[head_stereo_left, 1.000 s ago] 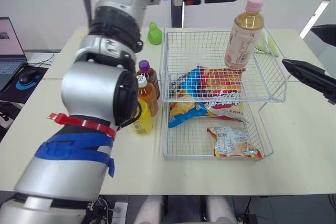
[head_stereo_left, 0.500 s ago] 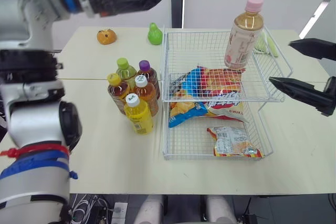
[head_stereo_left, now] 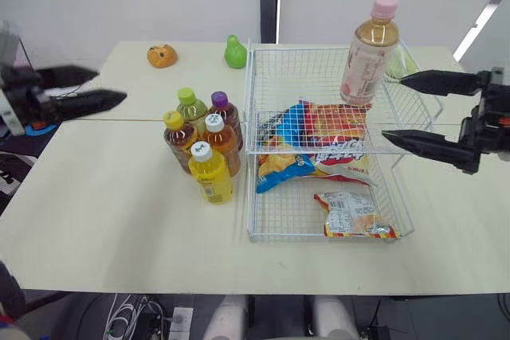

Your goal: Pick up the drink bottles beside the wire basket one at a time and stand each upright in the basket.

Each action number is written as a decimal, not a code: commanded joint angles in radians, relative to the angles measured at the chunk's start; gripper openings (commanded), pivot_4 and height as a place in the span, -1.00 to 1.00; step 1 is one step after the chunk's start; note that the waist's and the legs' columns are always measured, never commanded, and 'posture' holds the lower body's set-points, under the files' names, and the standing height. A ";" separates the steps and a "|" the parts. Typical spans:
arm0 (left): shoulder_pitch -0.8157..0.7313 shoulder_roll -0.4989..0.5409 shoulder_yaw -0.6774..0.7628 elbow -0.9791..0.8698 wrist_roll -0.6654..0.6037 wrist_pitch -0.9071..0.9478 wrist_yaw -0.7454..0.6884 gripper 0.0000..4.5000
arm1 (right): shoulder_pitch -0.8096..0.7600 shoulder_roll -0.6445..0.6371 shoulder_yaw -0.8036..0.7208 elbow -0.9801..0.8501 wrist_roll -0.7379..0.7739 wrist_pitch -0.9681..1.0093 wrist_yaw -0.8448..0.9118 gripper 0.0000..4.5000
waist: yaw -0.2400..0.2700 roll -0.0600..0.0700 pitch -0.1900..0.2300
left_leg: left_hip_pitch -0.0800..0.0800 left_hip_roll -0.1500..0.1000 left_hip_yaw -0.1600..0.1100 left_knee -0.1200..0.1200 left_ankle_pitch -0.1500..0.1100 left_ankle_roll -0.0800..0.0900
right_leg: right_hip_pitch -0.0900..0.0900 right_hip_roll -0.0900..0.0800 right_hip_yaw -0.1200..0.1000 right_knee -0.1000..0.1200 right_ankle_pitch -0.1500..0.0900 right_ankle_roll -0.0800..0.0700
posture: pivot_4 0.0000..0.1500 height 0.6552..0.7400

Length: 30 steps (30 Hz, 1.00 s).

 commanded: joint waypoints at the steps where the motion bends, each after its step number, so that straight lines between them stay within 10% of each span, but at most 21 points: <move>1: 0.085 -0.050 0.087 -0.107 -0.049 0.001 0.065 0.97 | -0.072 -0.019 0.024 -0.007 0.048 0.037 0.004 1.00 | 0.002 0.000 0.000 | 0.000 0.000 0.000 0.000 0.000 0.000 | 0.000 -0.001 0.000 0.000 0.000 0.000 | 1.00 1.00; 14: 0.033 -0.418 -0.024 -0.360 -0.111 0.070 0.586 0.97 | -0.218 0.044 0.172 0.004 0.035 0.060 0.080 1.00 | 0.004 0.000 0.000 | 0.000 0.000 0.000 0.000 0.000 0.000 | 0.000 -0.001 -0.001 0.000 0.001 0.000 | 1.00 1.00; 30: 0.080 -0.579 -0.155 -0.424 -0.014 -0.042 0.877 0.97 | -0.250 0.061 0.177 0.014 0.033 0.082 0.083 1.00 | 0.006 0.000 0.000 | 0.000 0.000 0.001 0.000 0.000 0.000 | 0.000 0.000 0.000 0.000 0.001 0.000 | 1.00 1.00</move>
